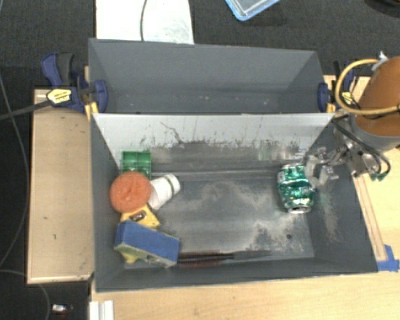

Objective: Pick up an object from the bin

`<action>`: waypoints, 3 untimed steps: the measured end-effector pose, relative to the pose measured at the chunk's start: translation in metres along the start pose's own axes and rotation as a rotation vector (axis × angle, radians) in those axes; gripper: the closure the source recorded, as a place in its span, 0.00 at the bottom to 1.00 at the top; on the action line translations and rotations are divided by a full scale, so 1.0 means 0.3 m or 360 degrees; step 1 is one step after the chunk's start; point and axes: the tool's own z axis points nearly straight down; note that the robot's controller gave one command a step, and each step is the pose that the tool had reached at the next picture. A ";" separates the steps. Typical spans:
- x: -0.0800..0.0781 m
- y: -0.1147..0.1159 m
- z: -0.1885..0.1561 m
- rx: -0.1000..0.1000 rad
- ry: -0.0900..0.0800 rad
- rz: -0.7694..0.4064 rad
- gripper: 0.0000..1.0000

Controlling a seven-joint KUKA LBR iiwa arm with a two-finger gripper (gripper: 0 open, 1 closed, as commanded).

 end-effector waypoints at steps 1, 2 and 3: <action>0.000 0.000 0.000 0.0000 0.0000 0.0002 1.00; 0.016 0.024 0.133 0.0007 -0.0009 -0.0373 1.00; -0.017 0.006 0.179 0.0009 -0.0013 -0.0427 1.00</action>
Offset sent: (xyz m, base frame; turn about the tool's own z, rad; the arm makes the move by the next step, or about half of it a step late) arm -0.0100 0.0100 -0.0608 -0.3292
